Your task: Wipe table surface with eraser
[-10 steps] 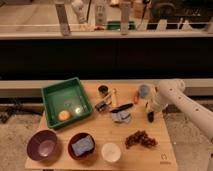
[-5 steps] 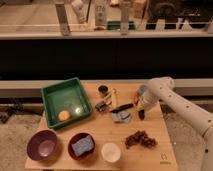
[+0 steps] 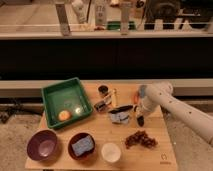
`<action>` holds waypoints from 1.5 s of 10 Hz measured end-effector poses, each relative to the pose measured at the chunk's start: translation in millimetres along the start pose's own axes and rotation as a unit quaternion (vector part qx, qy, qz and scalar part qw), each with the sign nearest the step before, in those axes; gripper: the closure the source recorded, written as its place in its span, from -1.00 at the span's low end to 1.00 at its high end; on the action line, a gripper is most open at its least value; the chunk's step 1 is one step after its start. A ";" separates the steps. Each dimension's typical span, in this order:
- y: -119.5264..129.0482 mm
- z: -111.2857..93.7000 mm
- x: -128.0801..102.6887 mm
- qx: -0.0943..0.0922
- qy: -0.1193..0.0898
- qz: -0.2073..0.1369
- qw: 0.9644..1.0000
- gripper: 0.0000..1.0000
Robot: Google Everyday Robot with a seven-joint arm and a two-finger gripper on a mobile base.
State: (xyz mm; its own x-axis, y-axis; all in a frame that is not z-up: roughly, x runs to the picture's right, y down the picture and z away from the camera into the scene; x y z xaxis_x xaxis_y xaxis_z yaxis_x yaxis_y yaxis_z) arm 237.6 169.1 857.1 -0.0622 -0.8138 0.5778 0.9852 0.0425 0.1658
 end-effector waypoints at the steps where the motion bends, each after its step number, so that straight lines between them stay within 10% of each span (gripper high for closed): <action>1: 10.4 -4.8 -6.0 -0.003 0.000 0.001 1.000 0.96; 8: 84.0 -8.2 24.9 -0.033 0.020 0.067 0.997 0.96; 15: -7.7 9.6 64.7 -0.014 0.024 0.008 1.000 0.96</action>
State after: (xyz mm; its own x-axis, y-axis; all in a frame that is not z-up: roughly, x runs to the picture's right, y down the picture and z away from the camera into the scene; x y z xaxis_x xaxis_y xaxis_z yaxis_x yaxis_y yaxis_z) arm 224.5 121.7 900.9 -0.0396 -0.8405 0.5404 0.9900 0.0402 0.1350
